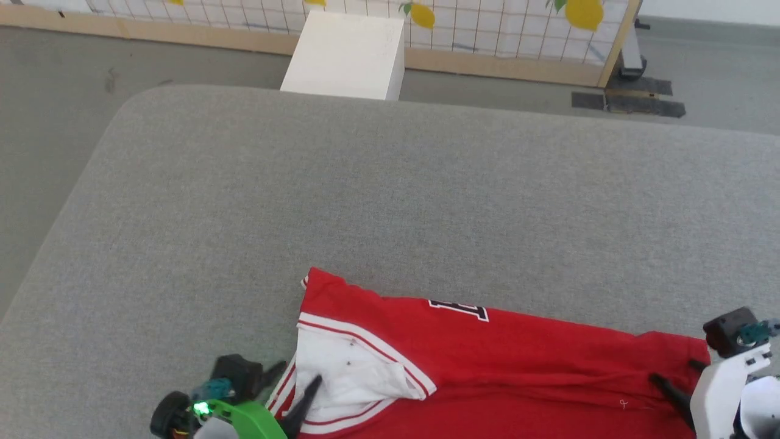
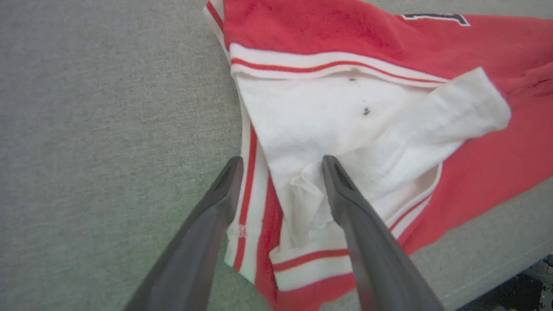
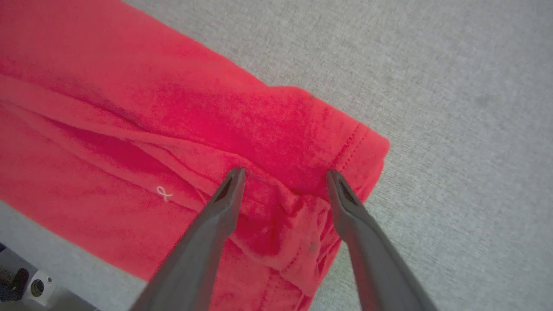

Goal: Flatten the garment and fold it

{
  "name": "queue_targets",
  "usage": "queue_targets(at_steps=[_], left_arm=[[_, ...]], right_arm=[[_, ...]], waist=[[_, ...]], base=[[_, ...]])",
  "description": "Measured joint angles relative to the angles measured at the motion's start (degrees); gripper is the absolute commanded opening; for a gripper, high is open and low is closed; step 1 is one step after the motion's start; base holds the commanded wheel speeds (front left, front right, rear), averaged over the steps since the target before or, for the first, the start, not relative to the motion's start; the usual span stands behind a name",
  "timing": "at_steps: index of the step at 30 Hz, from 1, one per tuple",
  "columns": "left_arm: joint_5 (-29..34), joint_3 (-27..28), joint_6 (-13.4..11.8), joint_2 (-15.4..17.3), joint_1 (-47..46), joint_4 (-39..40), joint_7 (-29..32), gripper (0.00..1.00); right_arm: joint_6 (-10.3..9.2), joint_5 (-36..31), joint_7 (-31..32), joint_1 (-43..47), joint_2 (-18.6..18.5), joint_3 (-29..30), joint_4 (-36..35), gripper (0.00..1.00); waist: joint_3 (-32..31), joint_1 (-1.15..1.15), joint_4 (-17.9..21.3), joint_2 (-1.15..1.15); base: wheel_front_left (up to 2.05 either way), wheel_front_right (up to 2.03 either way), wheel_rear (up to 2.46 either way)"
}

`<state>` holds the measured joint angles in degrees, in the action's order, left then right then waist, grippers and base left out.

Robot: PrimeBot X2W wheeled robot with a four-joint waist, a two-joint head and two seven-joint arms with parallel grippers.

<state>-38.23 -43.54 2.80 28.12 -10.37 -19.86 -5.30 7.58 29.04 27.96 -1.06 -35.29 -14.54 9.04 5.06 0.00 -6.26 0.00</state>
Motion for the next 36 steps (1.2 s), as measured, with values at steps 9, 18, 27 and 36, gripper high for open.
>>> queue_targets(at_steps=[9, 18, 27, 36], left_arm=[[-1.5, 11.3, -4.2, -1.7, 2.5, 5.5, -9.2, 1.0], [10.3, 34.2, -5.9, -13.4, 13.5, 21.6, -9.5, 1.0], [25.6, 43.1, 0.5, -23.0, 17.8, 26.5, -9.5, 1.0], [31.5, 43.5, 2.6, -24.2, 17.8, 26.2, -9.5, 1.0]], right_arm=[[0.0, 3.4, 2.1, 1.9, 5.2, 10.3, -7.1, 1.0], [0.0, -7.6, 5.4, 7.2, 22.1, 27.2, -7.0, 1.0], [0.0, -17.1, 5.2, 6.3, 32.1, 39.6, 1.1, 1.0], [-0.57, -12.8, 3.6, 4.7, 29.8, 33.7, 5.7, 1.0]], waist=[[-4.3, 0.0, 0.4, 0.0], [-5.3, 0.0, -0.5, 0.0], [-2.9, 0.0, -1.8, 0.0], [-0.7, 0.0, -2.8, 0.0]], base=[[0.0, 0.0, 0.0], [0.0, 0.0, 0.0], [0.0, 0.0, 0.0], [0.0, 0.0, 0.0]])
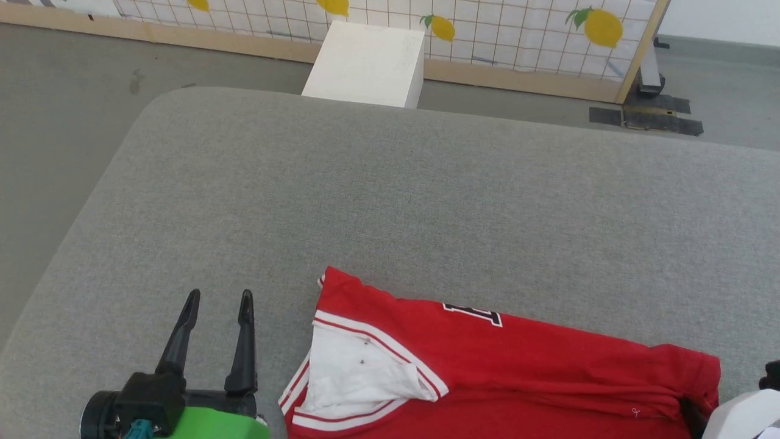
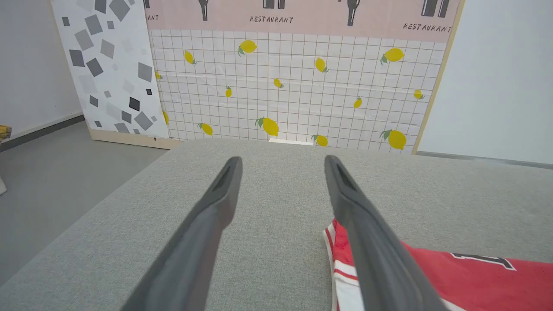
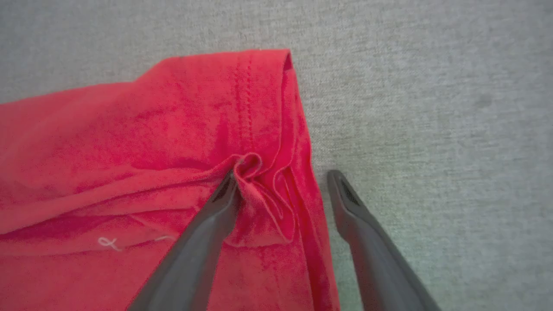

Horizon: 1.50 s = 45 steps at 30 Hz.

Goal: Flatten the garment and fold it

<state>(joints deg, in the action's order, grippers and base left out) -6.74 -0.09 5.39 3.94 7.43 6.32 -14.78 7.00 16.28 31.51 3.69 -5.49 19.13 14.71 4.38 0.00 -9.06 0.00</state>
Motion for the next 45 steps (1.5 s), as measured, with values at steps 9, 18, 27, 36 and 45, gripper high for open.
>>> queue_targets(at_steps=[9, 18, 27, 36, 45], left_arm=[[1.0, 0.0, 0.4, -0.4, -0.1, -0.4, 0.0, 1.0], [1.1, 0.4, 0.9, -0.6, -0.1, -0.8, 0.0, 1.0], [0.7, 0.2, 1.2, -0.7, -0.1, -1.3, 0.0, 1.0], [-1.0, 0.2, 1.4, -0.7, 0.9, -1.8, 0.0, 1.0], [-2.1, -0.6, 1.4, -0.7, 1.5, -2.1, 0.0, 1.0]], right_arm=[[0.04, 1.3, 1.2, 0.9, -0.5, -3.3, -1.9, 0.0], [0.6, -0.2, -0.2, 1.2, -1.4, 1.8, -2.9, 0.0], [0.59, -4.4, -1.4, -0.2, -6.5, 13.4, 1.1, 0.0], [0.57, -2.0, 1.6, 2.2, -6.3, 6.7, -4.7, 0.0], [0.56, 6.1, 12.5, 8.8, -3.1, -5.8, -20.4, 0.0]], waist=[[0.2, 0.0, -0.1, 0.0], [-1.1, 0.0, 0.7, 0.0], [-1.7, 0.0, 1.0, 0.0], [-3.7, 0.0, 1.1, 0.0], [-6.1, 0.0, 0.1, 0.0]], base=[[0.0, 0.0, 0.0], [0.0, 0.0, 0.0], [0.0, 0.0, 0.0], [0.0, 0.0, 0.0], [0.0, 0.0, 0.0]])
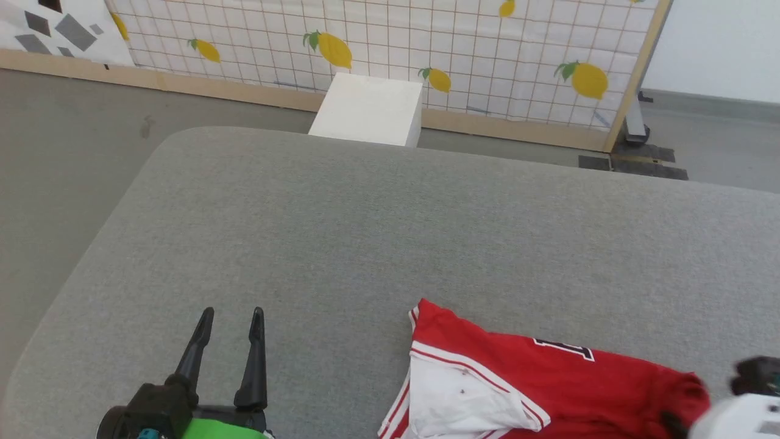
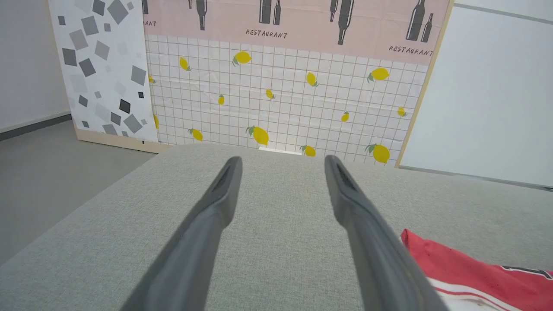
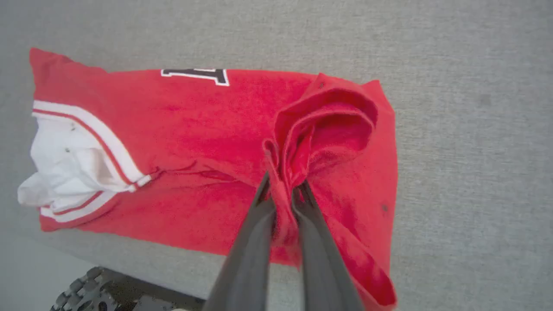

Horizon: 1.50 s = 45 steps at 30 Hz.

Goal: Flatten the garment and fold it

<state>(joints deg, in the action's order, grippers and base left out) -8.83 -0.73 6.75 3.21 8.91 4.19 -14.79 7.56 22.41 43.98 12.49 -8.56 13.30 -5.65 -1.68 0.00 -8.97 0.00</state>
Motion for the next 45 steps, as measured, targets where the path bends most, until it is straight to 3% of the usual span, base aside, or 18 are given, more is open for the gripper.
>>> queue_targets(at_steps=[5, 10, 15, 28, 29, 30, 38, 42, 45], left_arm=[[-0.4, -0.8, 0.0, 0.0, 0.6, -0.1, 0.0, 1.0], [-0.4, -1.7, 0.0, 0.0, 0.5, -0.4, 0.0, 1.0], [-0.4, -1.8, 0.0, 0.0, 0.5, -0.9, 0.0, 1.0], [-0.8, -1.9, 0.0, 0.0, 0.2, -1.8, 0.0, 1.0], [-0.8, -1.8, 0.0, 0.0, 0.1, -1.9, 0.0, 1.0], [-0.8, -1.8, 0.0, 0.0, -0.1, -2.0, 0.0, 1.0], [-1.4, -1.5, 0.1, 0.0, -0.5, -3.7, 0.0, 1.0], [-1.3, -0.9, 0.3, 0.0, -0.5, -3.7, 0.0, 1.0], [-1.3, -0.4, 0.3, 0.0, -0.5, -3.6, 0.0, 1.0]], right_arm=[[0.0, 4.5, 3.7, -0.7, 3.6, -6.1, -6.3, 0.0], [0.01, 9.1, 4.9, -3.5, 5.6, -9.8, -6.2, 0.0], [0.0, 15.0, 0.8, -6.8, 5.6, -14.2, -0.6, 0.0], [0.0, 17.4, -9.5, -16.3, 5.6, -21.8, 17.9, 0.0], [0.0, 18.4, -9.9, -16.8, 5.6, -22.7, 18.9, 0.11], [0.0, 19.1, -10.7, -17.3, 5.6, -23.7, 19.6, 0.97], [0.0, 21.1, -14.9, -20.9, 5.8, -27.8, 20.3, 1.0], [0.0, 12.2, -19.2, -24.0, 5.0, -25.8, 18.8, 1.0], [0.0, 5.8, -24.4, -26.0, 1.0, -25.9, 16.3, 1.0]], waist=[[-0.4, 0.0, -1.5, 0.0], [-0.5, 0.0, -3.3, 0.0], [-0.3, 0.0, -5.6, 0.0], [1.6, 0.0, -9.3, 0.0], [1.8, 0.0, -9.3, 0.0], [1.9, 0.0, -9.3, 0.0], [1.2, 0.0, -8.2, 0.0], [0.5, 0.0, -7.0, 0.0], [0.0, 0.0, -5.9, 0.0]], base=[[0.0, 0.0, 0.0], [0.0, 0.0, 0.0], [0.0, 0.0, 0.0], [0.0, 0.0, 0.0], [0.0, 0.0, 0.0], [0.0, 0.0, 0.0], [0.0, 0.0, 0.0], [0.0, 0.0, 0.0], [0.0, 0.0, 0.0]])
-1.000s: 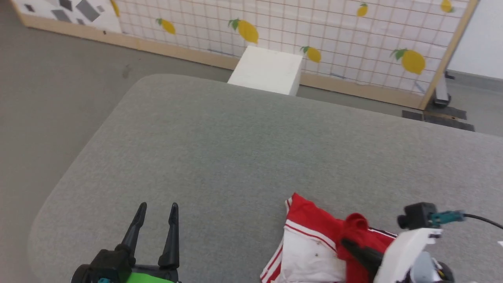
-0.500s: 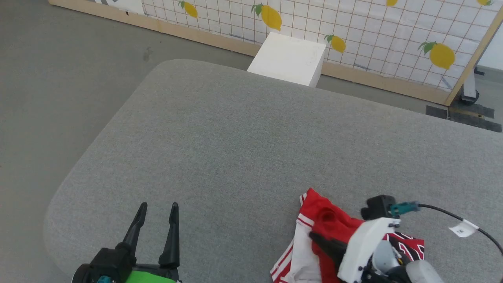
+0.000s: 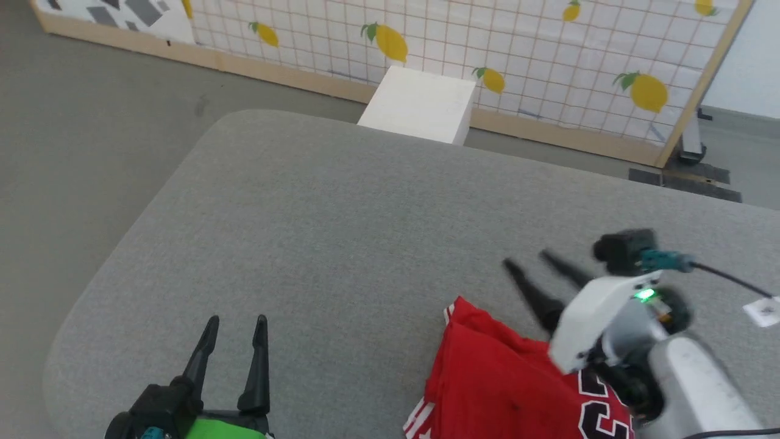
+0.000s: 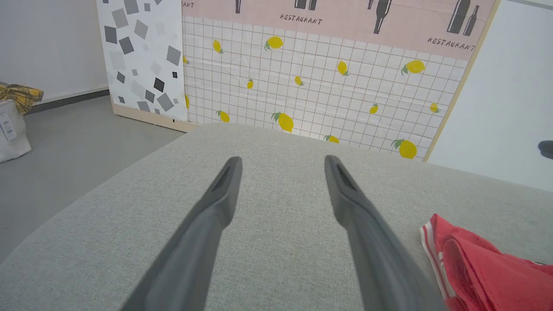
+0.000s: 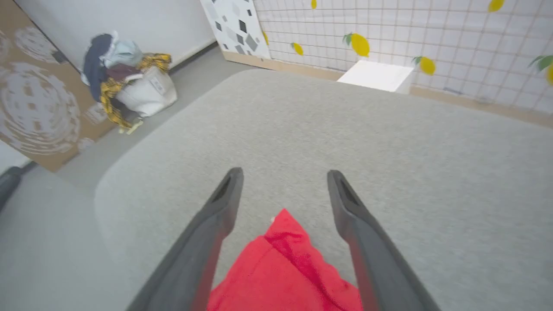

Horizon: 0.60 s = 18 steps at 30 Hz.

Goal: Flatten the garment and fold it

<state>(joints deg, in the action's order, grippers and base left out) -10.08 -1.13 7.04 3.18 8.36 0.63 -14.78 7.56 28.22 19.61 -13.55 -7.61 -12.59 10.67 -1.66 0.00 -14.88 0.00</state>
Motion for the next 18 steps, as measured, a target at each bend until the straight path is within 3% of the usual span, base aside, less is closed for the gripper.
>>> queue_targets(at_steps=[5, 9, 13, 18], left_arm=[[0.1, 0.4, 0.0, 0.0, -0.1, 0.8, 0.0, 1.0], [0.3, 0.4, 0.1, 0.0, -0.1, 1.4, 0.0, 1.0], [0.3, 0.2, 0.1, 0.0, -0.2, 1.7, 0.0, 1.0], [0.7, -1.1, 0.1, 0.0, -0.2, 1.8, 0.0, 1.0]], right_arm=[[0.0, -10.4, -11.1, -0.8, -9.7, 1.9, -2.4, 1.0], [0.0, -15.7, -17.6, 0.8, -12.4, 6.8, -4.1, 1.0], [0.0, -19.2, -22.1, 5.8, -11.4, 13.2, -7.1, 1.0], [0.0, -24.0, -25.5, 15.4, -3.8, 19.5, -14.7, 1.0]], waist=[[-0.7, 0.0, 2.2, 0.0], [-1.0, 0.0, 3.9, 0.0], [-1.0, 0.0, 5.7, 0.0], [-0.3, 0.0, 8.2, 0.0]], base=[[0.0, 0.0, 0.0], [0.0, 0.0, 0.0], [0.0, 0.0, 0.0], [0.0, 0.0, 0.0]])
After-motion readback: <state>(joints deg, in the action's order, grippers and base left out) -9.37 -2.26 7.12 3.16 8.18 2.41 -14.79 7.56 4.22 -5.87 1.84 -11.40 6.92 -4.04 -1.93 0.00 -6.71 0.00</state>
